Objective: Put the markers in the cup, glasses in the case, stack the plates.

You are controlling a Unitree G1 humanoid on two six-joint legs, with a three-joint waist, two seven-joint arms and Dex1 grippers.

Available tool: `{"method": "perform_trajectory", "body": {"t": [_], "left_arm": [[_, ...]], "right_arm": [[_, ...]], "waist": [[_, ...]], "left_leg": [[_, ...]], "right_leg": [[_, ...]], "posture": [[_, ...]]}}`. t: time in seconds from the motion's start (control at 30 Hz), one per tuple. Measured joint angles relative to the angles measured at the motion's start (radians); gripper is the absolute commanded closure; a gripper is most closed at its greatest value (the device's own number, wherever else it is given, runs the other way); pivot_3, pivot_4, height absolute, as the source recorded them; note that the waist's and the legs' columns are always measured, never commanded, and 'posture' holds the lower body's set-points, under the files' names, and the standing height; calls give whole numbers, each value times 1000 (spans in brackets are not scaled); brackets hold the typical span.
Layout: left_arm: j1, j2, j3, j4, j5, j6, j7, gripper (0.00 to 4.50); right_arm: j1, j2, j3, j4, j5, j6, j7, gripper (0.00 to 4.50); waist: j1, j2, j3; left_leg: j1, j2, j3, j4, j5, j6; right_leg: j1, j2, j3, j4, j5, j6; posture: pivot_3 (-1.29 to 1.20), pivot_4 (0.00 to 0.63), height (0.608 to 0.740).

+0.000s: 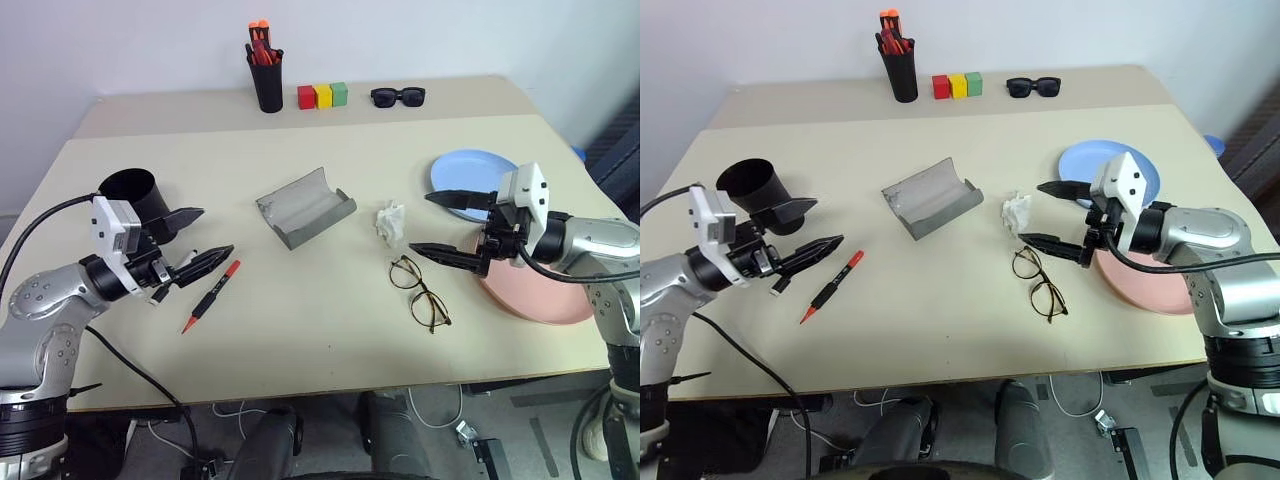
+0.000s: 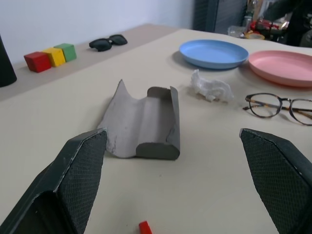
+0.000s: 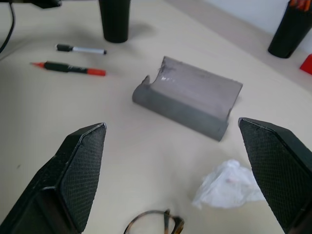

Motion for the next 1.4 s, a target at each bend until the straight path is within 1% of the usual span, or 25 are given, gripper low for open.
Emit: {"method": "perform_trajectory", "body": {"t": [0.1, 0.13, 0.17, 0.27, 0.33, 0.37, 0.5, 0.63, 0.77, 0.9, 1.07, 1.23, 1.3, 1.33, 1.37, 1.4], "left_arm": [[2, 2, 1, -2, -7, 12, 11, 0], [5, 8, 4, 0, -8, 20, 10, 0], [2, 14, 4, 0, -8, 25, 11, 0], [-11, 24, 3, -1, -9, 45, 19, 0], [-17, 37, 3, -1, -13, 76, 28, 0], [-18, 41, 3, -1, -14, 89, 33, 0], [-18, 58, -2, 9, 4, 135, 74, 0], [-18, 64, -15, 40, 60, 184, 158, 0], [-23, 89, -44, 97, 138, 279, 263, 0], [-96, 87, -98, 170, 189, 326, 313, 0], [-217, 88, -181, 237, 211, 433, 312, 0], [-246, 99, -260, 268, 211, 527, 250, 0], [-256, 104, -265, 269, 211, 551, 236, 551], [-264, 104, -268, 270, 211, 567, 235, 919], [-269, 103, -271, 274, 211, 578, 235, 1354], [-273, 103, -273, 276, 212, 587, 234, 1889]], "right_arm": [[-12, 11, 8, -3, 30, 50, -13, 60], [-12, 19, 13, -11, 30, 60, -23, 60], [-9, 33, 15, -20, 30, 63, -32, 60], [2, 49, 17, -53, 31, 66, -58, 60], [-4, 79, 13, -65, 40, 93, -106, 60], [-7, 82, 18, -72, 37, 100, -124, 60], [10, 86, 35, -133, 24, 87, -143, 60], [22, 108, 55, -169, 20, 93, -169, 60], [57, 109, 55, -172, 9, 79, -180, 60], [73, 112, 57, -178, -2, 66, -192, 60], [88, 113, 65, -197, -22, 54, -210, 60], [107, 112, 68, -198, -32, 54, -220, 60], [109, 112, 68, -201, -34, 54, -222, 0], [113, 112, 68, -204, -38, 53, -225, 0], [115, 112, 68, -206, -40, 53, -227, 0], [119, 112, 68, -206, -41, 53, -230, 0]], "waist": [[3, 0, 0], [2, 0, 0], [-4, 0, 0], [-13, 1, 1], [-11, 2, 1], [0, 2, 1], [26, 2, 1], [25, 2, 1], [25, 2, 1], [28, 2, 1], [23, 1, 1], [17, 1, 1], [18, 1, 1], [20, 1, 1], [22, 1, 1], [23, 1, 1]], "left_leg": [[0, 0, 0, 0, 0, 0], [-1, -3, -6, -1, 0, 0], [-3, -10, -17, -1, 1, 0], [-3, -30, -43, 0, 6, 4], [-2, -41, -58, 1, 8, 5], [-1, -40, -54, 1, 8, 4], [-2, -35, -43, -4, 8, 3], [-2, -35, -37, -4, 8, 4], [-1, -34, -34, -4, 7, 4], [-2, -34, -34, -3, 8, 4], [-2, -34, -34, -3, 7, 5], [-2, -33, -34, -3, 7, 5], [-2, -33, -33, -3, 7, 5], [-2, -33, -33, -3, 7, 6], [-1, -33, -33, -3, 7, 6], [-1, -33, -33, -3, 7, 6]], "right_leg": [[0, 0, 0, 0, 0, 0], [1, -1, -2, 0, 0, 0], [4, -10, -13, 3, -2, 2], [10, -34, -33, 16, -15, 7], [13, -40, -37, 22, -23, 12], [11, -36, -31, 23, -22, 11], [5, -34, -28, 23, -23, 9], [4, -34, -24, 21, -23, 9], [4, -34, -23, 21, -23, 10], [4, -33, -23, 21, -23, 10], [3, -33, -22, 21, -23, 10], [2, -33, -22, 21, -23, 10], [2, -33, -21, 22, -23, 10], [2, -33, -21, 22, -23, 10], [2, -33, -21, 22, -23, 10], [2, -33, -21, 22, -23, 10]], "posture": [[0, 150, 740], [0, 150, 740], [0, 150, 740], [0, 150, 740], [0, 150, 740], [0, 150, 740], [0, 150, 740], [0, 150, 740], [0, 150, 740], [0, 150, 740], [0, 150, 740], [0, 150, 740], [0, 150, 740], [0, 150, 740], [0, 150, 740], [0, 150, 740]]}}
